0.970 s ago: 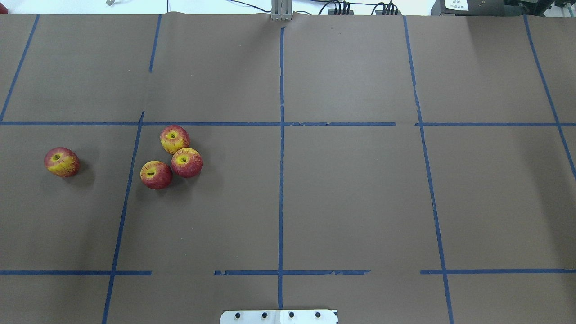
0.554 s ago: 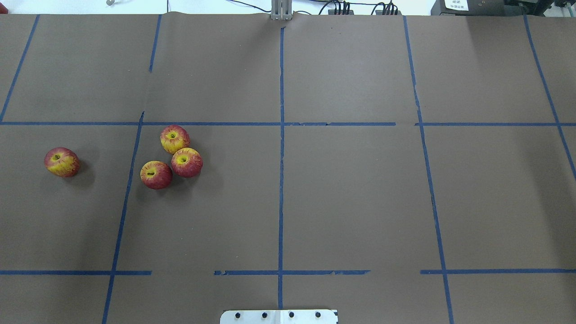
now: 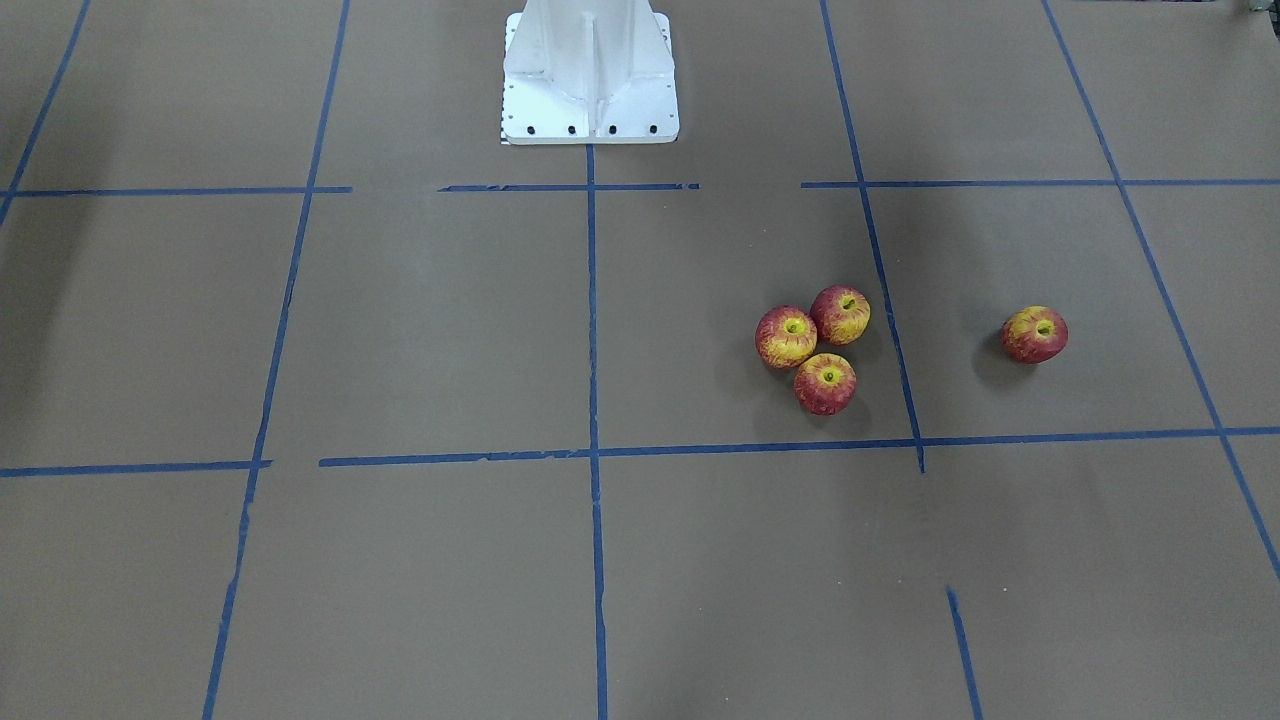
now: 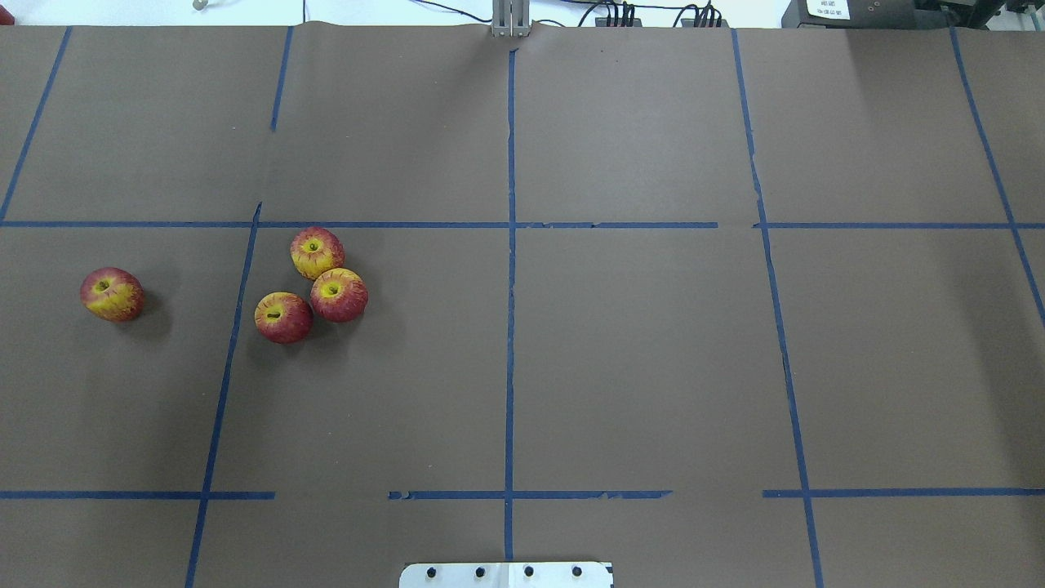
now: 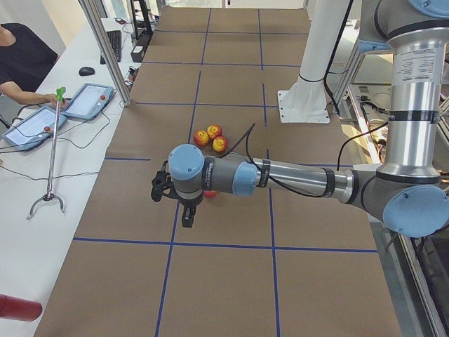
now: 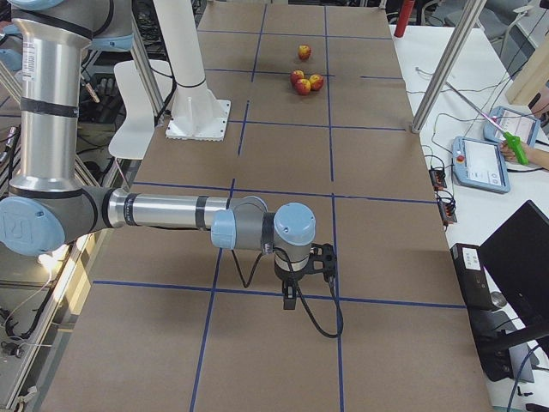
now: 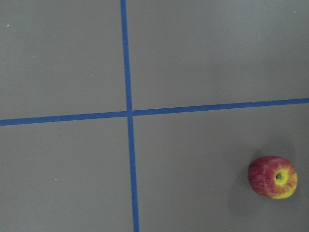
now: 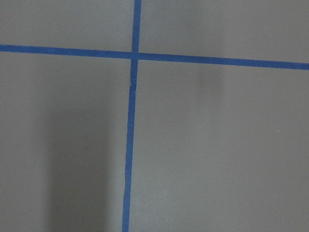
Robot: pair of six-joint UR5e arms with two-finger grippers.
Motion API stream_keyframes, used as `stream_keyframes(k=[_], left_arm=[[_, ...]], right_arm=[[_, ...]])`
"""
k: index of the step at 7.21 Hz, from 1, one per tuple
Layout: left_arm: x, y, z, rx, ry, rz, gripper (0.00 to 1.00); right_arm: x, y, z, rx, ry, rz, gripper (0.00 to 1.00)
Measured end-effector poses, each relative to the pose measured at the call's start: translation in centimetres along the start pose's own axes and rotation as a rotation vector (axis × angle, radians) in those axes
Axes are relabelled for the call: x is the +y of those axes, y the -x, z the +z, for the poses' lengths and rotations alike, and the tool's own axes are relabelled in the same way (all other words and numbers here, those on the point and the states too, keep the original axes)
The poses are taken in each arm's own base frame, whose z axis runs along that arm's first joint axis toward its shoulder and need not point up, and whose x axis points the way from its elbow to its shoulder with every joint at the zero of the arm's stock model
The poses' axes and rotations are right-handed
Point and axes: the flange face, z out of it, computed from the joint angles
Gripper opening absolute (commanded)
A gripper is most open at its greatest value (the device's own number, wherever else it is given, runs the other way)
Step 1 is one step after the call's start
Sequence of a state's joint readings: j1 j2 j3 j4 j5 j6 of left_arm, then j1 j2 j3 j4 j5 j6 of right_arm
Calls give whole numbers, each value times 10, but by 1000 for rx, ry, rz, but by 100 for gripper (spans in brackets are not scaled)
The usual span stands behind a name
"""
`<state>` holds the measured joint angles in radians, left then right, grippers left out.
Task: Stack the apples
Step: 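Move the left gripper down over the lone red-yellow apple and grasp it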
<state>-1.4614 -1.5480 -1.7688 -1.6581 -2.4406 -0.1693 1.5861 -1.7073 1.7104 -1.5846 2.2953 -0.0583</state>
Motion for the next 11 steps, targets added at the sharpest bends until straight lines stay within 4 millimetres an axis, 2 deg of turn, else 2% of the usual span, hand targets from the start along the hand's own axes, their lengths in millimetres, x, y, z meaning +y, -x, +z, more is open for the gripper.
stream_keyframes(k=[2, 3, 4, 5, 7, 11], left_arm=[[-3, -55, 42, -40, 1, 53, 100], [-2, -78, 70, -61, 14, 79, 100], [0, -91, 96, -73, 28, 87, 100], [3, -94, 119, -69, 34, 104, 100], [7, -102, 149, -51, 49, 146, 100], [2, -131, 178, -33, 83, 185, 100]], right_arm=[[0, 0, 0, -1, 0, 0, 100], [0, 0, 0, -1, 1, 1, 100], [0, 0, 0, 0, 1, 1, 100], [0, 0, 0, 0, 0, 0, 100], [0, 0, 0, 0, 0, 0, 100], [0, 0, 0, 0, 0, 0, 100]])
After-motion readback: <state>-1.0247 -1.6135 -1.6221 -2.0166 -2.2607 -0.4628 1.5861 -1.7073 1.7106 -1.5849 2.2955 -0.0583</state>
